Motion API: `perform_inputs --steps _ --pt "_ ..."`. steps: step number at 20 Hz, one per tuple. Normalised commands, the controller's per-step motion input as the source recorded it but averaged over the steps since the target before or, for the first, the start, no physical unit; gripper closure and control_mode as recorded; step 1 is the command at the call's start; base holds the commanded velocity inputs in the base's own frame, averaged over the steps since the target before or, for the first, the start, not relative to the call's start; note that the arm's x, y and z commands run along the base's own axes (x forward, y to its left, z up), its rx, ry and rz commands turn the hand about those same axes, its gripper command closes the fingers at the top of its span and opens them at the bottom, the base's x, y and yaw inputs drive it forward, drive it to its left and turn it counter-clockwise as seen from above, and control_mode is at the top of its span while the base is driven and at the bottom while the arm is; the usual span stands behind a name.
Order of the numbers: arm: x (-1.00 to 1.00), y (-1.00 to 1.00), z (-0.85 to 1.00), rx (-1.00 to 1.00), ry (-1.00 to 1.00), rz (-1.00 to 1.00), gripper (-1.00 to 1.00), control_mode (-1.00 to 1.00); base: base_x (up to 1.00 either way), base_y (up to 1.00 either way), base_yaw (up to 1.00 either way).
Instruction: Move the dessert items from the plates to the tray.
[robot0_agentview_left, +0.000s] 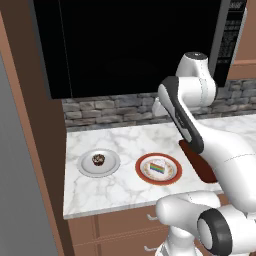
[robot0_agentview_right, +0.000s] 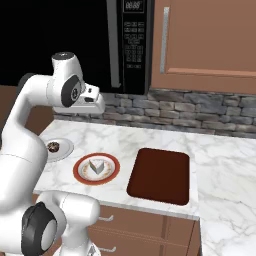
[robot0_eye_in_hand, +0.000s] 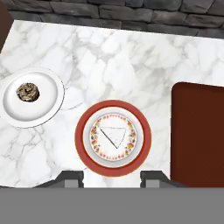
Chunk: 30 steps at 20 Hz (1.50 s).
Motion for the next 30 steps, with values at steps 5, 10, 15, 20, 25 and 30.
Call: perform_inputs --steps 5,10,15,20,25,30 --pt "-0.02 0.0 -0.18 -0.02 0.0 0.1 -1.0 -1.0 0.0 0.0 0.0" --pt "-0.06 -0.02 -0.39 0.0 0.0 0.19 -1.0 -1.0 0.0 0.0 0.0" --pt "-0.1 0.0 -0.52 -0.01 0.08 0.2 -1.0 -1.0 0.0 0.0 0.0" --pt "0.0 0.0 -0.61 -0.07 0.06 0.18 -1.0 -1.0 0.0 0.0 0.0" --pt "0.0 0.0 -0.65 -0.09 0.05 0.17 -1.0 -1.0 0.0 0.0 0.0" --pt "0.0 0.0 -0.6 -0.01 0.0 0.16 -1.0 -1.0 0.0 0.0 0.0"
